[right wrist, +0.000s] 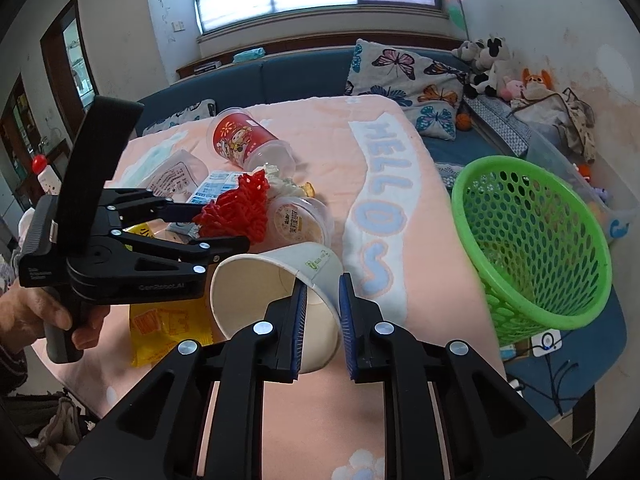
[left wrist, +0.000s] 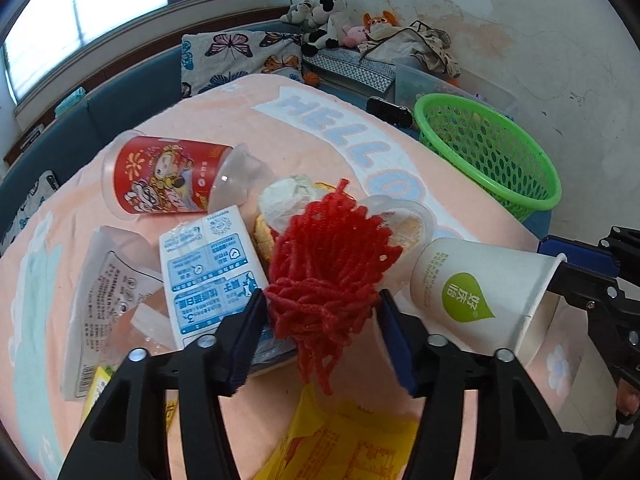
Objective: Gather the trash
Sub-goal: 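Grasp the white paper cup with the right tool while the left tool grasps the red netting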
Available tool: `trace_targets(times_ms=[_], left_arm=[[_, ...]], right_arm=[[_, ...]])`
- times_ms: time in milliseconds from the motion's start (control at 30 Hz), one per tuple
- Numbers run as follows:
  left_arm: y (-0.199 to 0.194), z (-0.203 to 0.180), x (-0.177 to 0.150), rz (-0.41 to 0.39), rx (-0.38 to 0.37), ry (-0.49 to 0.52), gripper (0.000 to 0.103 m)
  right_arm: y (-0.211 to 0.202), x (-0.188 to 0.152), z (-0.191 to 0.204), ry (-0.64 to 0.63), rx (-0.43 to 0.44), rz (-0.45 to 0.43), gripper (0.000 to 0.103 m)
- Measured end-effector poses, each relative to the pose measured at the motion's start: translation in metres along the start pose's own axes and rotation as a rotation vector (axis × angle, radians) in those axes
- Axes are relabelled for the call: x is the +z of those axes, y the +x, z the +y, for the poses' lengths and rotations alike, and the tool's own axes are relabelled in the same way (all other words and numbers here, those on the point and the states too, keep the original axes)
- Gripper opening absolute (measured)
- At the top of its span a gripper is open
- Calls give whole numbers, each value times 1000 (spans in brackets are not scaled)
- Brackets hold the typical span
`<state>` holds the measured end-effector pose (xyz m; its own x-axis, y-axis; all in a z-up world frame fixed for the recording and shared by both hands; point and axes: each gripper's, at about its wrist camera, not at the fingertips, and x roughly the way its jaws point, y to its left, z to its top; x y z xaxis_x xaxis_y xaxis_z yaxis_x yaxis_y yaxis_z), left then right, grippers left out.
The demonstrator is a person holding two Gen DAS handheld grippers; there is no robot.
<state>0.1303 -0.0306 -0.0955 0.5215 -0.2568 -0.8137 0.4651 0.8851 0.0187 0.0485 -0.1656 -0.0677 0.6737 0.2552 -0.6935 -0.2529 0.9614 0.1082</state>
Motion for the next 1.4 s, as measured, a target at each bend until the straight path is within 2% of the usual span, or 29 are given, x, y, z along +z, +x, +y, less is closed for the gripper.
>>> trace_targets(times_ms=[133, 300, 667, 833, 933, 967, 1033, 1100, 1400], left_arm=[[-2, -1, -1, -15, -5, 5, 41], [-8, 3, -4, -26, -18, -24, 36], [-46, 3, -4, -63, -28, -48, 33], [-69, -1, 9, -86, -24, -37, 33], [-80, -3, 20, -98, -15, -31, 33], [-83, -4, 23, -104, -10, -28, 33], [-89, -4, 29, -113, -7, -29, 33], [-94, -1, 32, -121, 0, -36, 33], [-104, 16, 32, -137, 30, -87, 33]], right_arm=[[-2, 0, 2, -4, 6, -6, 17], [-9, 0, 3, -11, 12, -16, 16], [-35, -1, 1, -29, 18, -51, 16], [-46, 5, -11, -7, 26, -61, 16], [-48, 3, -16, 22, 63, -54, 17], [-47, 2, -16, 27, 77, -47, 18], [-43, -1, -14, 31, 89, -41, 27], [-39, -4, -8, 28, 103, -33, 45], [-21, -9, 28, -28, 160, -6, 66]])
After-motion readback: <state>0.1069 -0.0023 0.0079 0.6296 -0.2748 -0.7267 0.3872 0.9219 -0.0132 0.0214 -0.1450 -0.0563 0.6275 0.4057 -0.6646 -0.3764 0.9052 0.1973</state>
